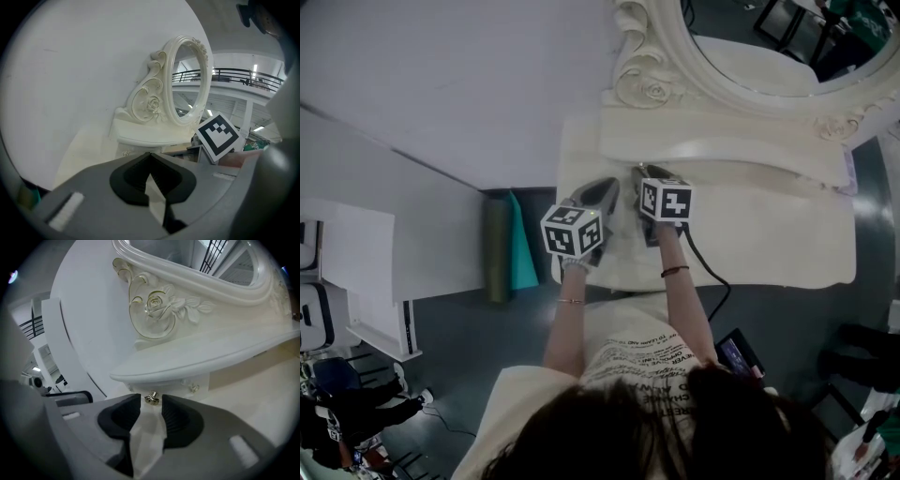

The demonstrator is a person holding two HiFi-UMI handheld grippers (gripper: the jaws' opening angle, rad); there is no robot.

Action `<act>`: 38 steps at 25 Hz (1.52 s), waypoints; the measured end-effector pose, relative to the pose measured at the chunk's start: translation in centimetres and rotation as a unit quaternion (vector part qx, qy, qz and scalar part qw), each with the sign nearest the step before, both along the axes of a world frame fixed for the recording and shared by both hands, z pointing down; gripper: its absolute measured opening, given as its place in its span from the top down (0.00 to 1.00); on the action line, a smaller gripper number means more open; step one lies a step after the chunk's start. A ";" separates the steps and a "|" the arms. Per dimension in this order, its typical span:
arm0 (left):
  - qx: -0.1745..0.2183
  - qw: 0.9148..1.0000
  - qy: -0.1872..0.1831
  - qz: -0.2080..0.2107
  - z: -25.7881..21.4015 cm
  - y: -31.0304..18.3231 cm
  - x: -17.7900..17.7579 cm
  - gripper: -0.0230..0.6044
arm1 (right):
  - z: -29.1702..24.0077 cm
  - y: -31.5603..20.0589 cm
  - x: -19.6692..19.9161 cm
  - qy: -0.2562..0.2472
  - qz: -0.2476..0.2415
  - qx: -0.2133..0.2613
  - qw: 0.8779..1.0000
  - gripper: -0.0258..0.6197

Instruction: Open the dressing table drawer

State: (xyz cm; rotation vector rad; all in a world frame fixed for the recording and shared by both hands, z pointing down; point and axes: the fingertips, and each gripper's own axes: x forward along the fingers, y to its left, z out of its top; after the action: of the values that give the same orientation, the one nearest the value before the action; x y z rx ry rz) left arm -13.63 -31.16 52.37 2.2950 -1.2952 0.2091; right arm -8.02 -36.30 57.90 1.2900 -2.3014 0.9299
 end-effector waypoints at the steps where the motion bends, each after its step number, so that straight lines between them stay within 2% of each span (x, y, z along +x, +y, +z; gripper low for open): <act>1: -0.001 1.000 0.000 0.001 0.1 -0.1 0.0 0.97 | 0.1 -0.1 0.0 0.000 0.002 -0.002 1.000 0.76; 14: -0.003 1.000 -0.008 -0.011 0.1 -0.1 -1.1 0.97 | 0.9 -0.3 -0.6 -0.024 0.017 -0.037 0.999 0.76; 19: -0.005 1.000 -0.008 -0.016 0.2 0.1 -1.4 0.97 | 1.1 -0.3 -0.2 -0.005 0.024 -0.036 0.999 0.80; 38: -0.006 1.000 -0.012 -0.014 -0.1 1.0 -1.2 0.97 | 1.0 0.5 -0.1 -0.010 0.023 -0.041 0.999 0.80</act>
State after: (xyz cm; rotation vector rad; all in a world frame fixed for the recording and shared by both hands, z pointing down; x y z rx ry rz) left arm -14.84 -30.18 52.24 2.2690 -1.3345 0.2333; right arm -8.12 -35.77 58.94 1.3096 -2.2338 1.0453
